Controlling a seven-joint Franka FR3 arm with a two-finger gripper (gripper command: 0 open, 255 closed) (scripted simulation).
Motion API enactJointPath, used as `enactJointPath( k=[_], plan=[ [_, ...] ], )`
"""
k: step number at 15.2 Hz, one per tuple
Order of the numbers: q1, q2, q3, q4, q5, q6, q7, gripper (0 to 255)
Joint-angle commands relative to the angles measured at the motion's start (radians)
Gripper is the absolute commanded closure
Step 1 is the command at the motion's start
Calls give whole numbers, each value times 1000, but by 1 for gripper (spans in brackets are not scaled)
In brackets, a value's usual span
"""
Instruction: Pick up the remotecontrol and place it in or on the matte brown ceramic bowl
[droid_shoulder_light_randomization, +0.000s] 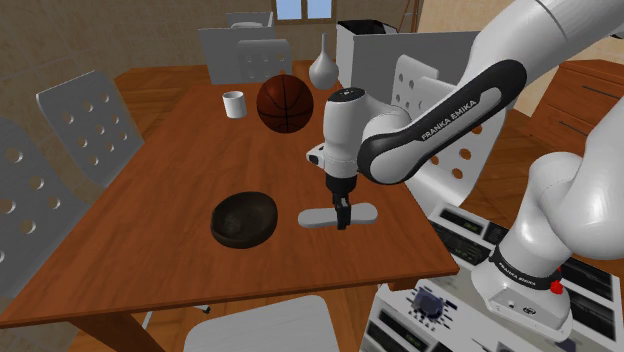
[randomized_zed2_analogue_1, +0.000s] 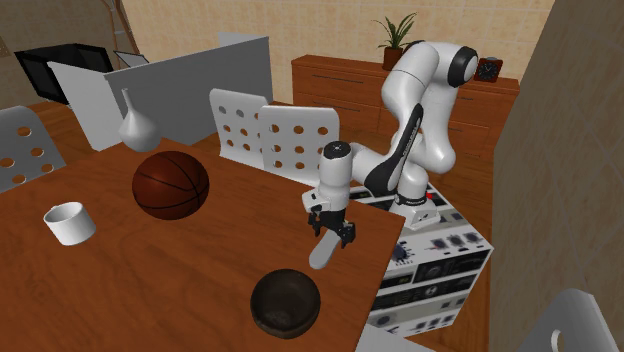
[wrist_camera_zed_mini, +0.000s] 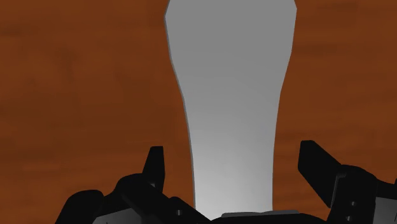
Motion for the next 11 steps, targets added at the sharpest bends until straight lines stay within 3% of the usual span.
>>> enactJointPath(
  k=[1,11],
  plan=[
    [0,0,0,0,0,0,0,255],
    [0,-10,0,5,2,-14,-1,255]
  ],
)
